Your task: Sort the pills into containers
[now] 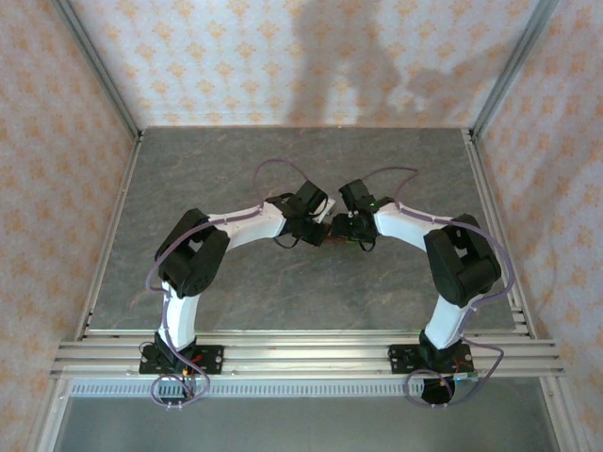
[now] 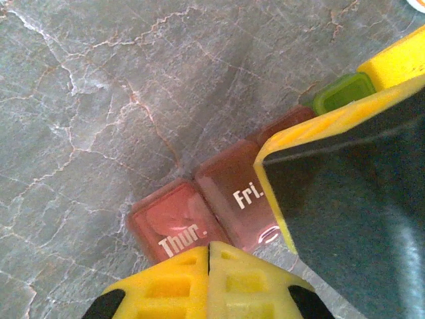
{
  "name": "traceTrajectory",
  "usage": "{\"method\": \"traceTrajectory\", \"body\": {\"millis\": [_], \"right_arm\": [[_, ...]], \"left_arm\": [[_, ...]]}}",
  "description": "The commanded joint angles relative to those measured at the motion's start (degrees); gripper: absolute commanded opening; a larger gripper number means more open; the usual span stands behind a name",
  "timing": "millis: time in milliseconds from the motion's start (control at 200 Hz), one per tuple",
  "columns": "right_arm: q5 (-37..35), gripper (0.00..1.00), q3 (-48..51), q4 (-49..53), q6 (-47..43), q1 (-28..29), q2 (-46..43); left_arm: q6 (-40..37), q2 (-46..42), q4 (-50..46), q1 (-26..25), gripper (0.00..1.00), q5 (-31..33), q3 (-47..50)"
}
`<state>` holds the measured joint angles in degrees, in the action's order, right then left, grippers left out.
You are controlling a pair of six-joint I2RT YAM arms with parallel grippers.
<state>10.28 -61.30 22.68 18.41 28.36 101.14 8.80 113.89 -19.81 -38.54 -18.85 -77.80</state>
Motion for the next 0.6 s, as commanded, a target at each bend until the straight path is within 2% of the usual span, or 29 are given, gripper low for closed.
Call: {"method": "traceTrajectory", "body": {"millis": [0,596], "right_arm": [[-3.2,0.67,1.6,3.1,0.5,0.3,3.3],[-3.1,0.66,1.7,3.2,0.3,0.3,4.3]], "left_arm": [[0.2,-0.7,-0.2,-0.4,0.00,2.6,1.1],[0.0,1.4,-0.2,-0.6,0.00,5.4,2.2]]}}
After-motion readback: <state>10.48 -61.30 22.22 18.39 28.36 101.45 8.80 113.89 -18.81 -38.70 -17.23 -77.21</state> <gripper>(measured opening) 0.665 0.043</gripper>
